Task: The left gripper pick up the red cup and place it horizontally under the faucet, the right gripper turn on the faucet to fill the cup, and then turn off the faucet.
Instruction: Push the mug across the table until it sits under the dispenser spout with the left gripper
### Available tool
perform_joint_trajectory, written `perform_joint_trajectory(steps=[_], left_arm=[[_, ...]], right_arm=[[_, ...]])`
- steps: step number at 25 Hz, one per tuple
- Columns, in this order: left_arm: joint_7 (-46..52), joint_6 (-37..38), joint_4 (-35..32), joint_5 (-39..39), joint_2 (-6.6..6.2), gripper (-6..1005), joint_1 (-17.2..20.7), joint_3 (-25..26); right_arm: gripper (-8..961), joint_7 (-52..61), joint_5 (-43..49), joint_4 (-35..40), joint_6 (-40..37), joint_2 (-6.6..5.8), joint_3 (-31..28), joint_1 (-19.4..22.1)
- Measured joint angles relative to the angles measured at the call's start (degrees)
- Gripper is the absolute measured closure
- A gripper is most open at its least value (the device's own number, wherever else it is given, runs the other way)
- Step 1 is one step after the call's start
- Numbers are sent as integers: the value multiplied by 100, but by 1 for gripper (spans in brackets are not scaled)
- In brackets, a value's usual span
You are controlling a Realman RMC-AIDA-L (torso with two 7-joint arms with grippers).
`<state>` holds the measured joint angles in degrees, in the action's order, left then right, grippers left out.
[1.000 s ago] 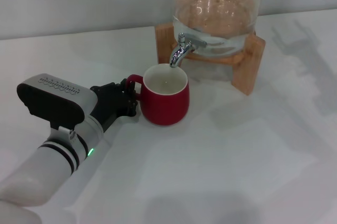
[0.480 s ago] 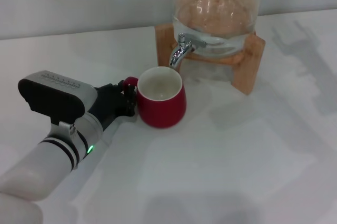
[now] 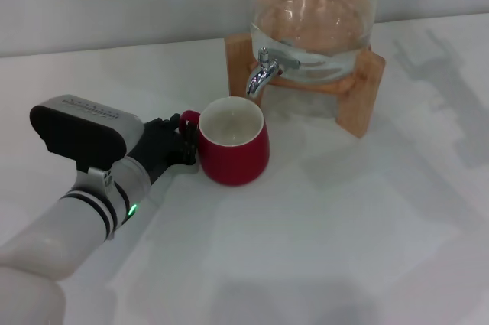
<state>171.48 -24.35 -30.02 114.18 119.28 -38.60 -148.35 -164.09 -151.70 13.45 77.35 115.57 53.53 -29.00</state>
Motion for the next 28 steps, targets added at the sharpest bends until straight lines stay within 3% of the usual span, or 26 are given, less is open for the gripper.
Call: perform_joint_trajectory(steps=[18,28], left_arm=[[-25,205,-61,47,7,752,-44,184],[-351,143,-245,78,23,752,135,236]], right_arm=[[261,-5,0,-1,-9,0,53,0],[261,-24,0,-9,-30,-5,53,0]])
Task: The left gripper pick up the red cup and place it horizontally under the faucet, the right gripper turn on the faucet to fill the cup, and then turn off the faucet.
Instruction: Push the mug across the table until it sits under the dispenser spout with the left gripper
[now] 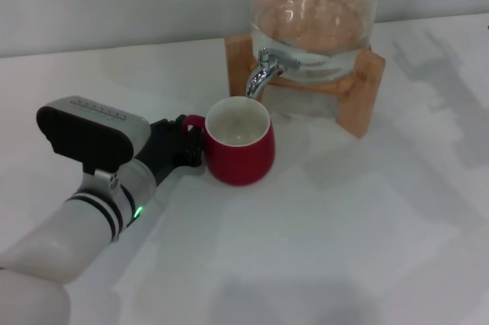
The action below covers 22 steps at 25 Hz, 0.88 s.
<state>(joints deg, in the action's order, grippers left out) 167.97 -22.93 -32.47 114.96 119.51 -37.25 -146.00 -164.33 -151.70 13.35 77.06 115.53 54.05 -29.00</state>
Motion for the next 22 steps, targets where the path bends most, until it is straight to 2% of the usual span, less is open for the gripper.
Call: perform_joint_trajectory(steps=[22], left_arm=[[-1140,-61,-519,-11,3,753,654,334]], right_arm=[[261,-29,0,0,-170,-18,18,-68]])
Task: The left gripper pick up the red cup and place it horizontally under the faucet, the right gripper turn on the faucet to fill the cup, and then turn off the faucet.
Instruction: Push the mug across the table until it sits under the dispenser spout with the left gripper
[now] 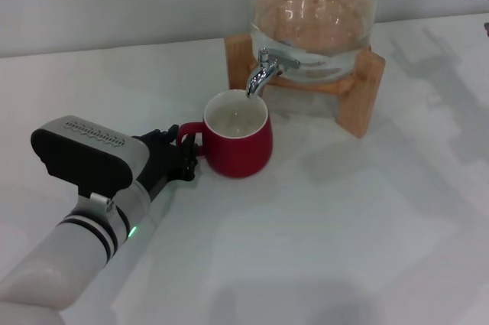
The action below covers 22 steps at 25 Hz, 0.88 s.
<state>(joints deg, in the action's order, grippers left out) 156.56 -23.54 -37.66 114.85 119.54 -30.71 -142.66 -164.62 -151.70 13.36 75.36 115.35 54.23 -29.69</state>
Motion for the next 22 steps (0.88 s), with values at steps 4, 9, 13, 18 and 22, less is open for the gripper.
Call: perform_joint_trajectory(steps=[4,9,13,18,22], left_arm=[[-10,-1,-4,1,-13,742,-23,14],[-69,14,36,5,-26,691,-72,61],[-224,12,32,8,-28,690,-77,79],[-308,4,37,12,-20,689,-90,102],[-398,3,36,19,-19,690,-94,197]], right_arm=[[261,0,0,0,0,4,1,-2],[261,0,0,0,0,12,0,-9],[261,0,0,0,1,14,-1,-12],[261,0,0,0,-17,14,-1,-22],[261,0,0,0,-37,14,-1,-29]])
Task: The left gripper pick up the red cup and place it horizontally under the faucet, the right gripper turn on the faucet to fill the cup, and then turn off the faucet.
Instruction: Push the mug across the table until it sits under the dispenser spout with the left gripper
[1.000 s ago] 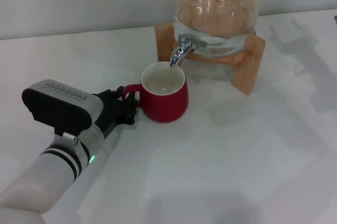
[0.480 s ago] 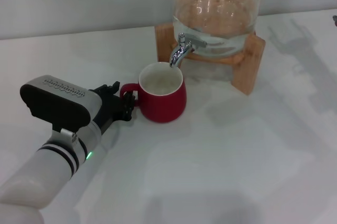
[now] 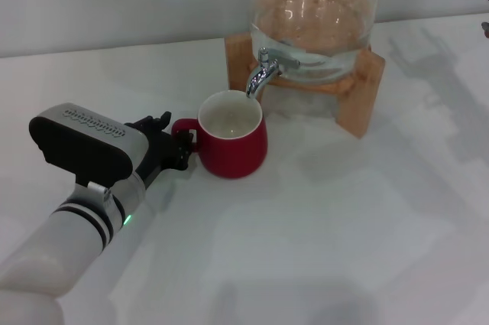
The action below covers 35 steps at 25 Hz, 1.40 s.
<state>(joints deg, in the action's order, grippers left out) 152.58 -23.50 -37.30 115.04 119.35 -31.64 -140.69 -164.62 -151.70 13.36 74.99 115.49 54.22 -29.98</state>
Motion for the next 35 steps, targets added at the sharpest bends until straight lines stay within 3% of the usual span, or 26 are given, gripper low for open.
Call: perform_joint_trajectory(steps=[22,28,35], left_arm=[[-132,53,48,-22,18,619,-5,192],[-132,69,49,-19,18,408,-26,194],[-141,76,28,-16,18,303,-43,180]], right_arm=[[261,6,0,0,27,19,69,-8],[261,5,0,0,33,18,71,-8],[261,2,0,0,23,17,71,-8]])
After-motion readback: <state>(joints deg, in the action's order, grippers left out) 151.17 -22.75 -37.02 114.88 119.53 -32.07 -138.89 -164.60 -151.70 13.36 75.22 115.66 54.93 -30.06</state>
